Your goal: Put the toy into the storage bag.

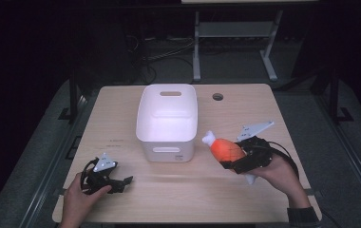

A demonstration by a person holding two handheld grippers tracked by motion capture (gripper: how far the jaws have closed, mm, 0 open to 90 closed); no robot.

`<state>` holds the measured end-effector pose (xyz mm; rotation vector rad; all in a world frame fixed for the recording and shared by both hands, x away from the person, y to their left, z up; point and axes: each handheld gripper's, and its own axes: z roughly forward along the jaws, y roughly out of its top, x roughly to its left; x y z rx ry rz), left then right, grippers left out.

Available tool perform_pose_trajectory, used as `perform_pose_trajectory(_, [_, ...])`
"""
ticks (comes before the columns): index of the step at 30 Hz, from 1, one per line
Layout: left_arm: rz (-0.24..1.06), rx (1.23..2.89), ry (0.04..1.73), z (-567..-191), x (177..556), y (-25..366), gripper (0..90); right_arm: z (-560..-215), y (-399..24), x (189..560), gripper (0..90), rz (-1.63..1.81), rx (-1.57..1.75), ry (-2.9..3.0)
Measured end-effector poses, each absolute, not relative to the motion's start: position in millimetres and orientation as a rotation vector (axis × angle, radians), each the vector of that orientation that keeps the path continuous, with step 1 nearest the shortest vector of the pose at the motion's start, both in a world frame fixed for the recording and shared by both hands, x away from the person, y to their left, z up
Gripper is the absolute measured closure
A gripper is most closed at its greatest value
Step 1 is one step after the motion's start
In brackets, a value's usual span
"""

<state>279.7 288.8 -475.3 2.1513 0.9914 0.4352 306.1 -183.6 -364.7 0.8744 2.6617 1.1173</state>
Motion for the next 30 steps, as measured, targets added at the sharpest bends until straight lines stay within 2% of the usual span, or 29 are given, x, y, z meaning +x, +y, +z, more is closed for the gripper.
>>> perform_pose_trajectory(30, [0.433,2.153,0.993,-475.1,279.6,288.8,12.8,-321.7,-163.3,339.7,23.2,1.14,0.823,2.645])
